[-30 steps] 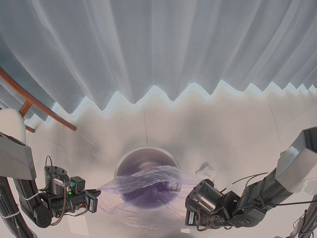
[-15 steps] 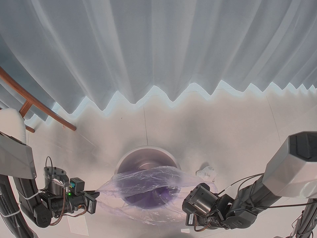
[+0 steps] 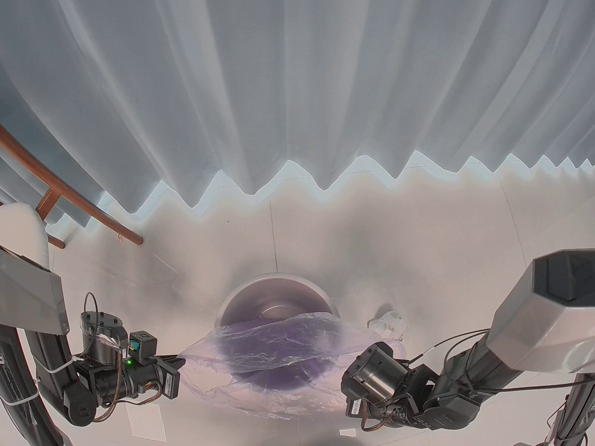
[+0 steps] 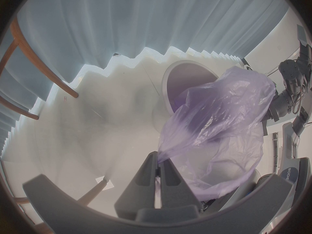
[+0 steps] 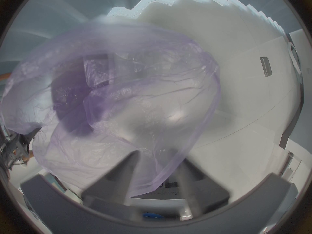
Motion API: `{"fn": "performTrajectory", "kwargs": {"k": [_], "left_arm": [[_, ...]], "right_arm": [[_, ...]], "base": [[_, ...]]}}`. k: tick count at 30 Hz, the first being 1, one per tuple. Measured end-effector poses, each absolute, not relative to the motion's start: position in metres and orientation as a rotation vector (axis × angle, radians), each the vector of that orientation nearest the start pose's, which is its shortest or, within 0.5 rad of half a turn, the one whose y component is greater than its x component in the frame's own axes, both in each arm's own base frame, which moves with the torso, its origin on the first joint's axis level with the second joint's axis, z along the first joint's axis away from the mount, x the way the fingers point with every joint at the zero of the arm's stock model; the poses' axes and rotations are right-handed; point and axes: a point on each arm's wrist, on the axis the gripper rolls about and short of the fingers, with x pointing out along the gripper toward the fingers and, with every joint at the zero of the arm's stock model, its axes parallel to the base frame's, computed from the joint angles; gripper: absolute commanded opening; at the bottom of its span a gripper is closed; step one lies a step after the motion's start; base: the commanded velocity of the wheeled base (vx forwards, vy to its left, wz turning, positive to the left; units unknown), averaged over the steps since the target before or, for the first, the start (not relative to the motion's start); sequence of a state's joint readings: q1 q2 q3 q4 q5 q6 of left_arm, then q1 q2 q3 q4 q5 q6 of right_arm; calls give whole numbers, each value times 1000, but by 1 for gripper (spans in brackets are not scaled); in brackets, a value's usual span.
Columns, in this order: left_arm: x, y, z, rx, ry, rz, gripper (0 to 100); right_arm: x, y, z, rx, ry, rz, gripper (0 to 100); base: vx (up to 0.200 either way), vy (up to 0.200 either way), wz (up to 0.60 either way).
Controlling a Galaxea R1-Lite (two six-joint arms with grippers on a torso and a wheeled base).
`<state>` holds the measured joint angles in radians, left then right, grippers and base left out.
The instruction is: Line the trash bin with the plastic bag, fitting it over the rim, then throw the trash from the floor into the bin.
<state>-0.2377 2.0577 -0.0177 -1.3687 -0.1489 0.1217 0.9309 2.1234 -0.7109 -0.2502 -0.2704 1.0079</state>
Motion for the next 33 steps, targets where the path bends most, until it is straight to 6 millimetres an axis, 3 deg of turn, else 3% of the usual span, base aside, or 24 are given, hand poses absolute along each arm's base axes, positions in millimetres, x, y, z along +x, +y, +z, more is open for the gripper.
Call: {"fn": "performTrajectory", "kwargs": {"k": [20, 21, 33], "left_arm": [[203, -55, 29, 93, 549, -398, 0], [203, -55, 29, 95, 550, -397, 100], [204, -52, 42, 33, 477, -365, 100]], "right_arm": [[138, 202, 83, 402, 1038, 194, 100], [138, 202, 86, 407, 1033, 201, 100], [146, 215, 90, 420, 976, 273, 100]], "base": [[0, 0, 0], [0, 0, 0], [0, 0, 0]]}}
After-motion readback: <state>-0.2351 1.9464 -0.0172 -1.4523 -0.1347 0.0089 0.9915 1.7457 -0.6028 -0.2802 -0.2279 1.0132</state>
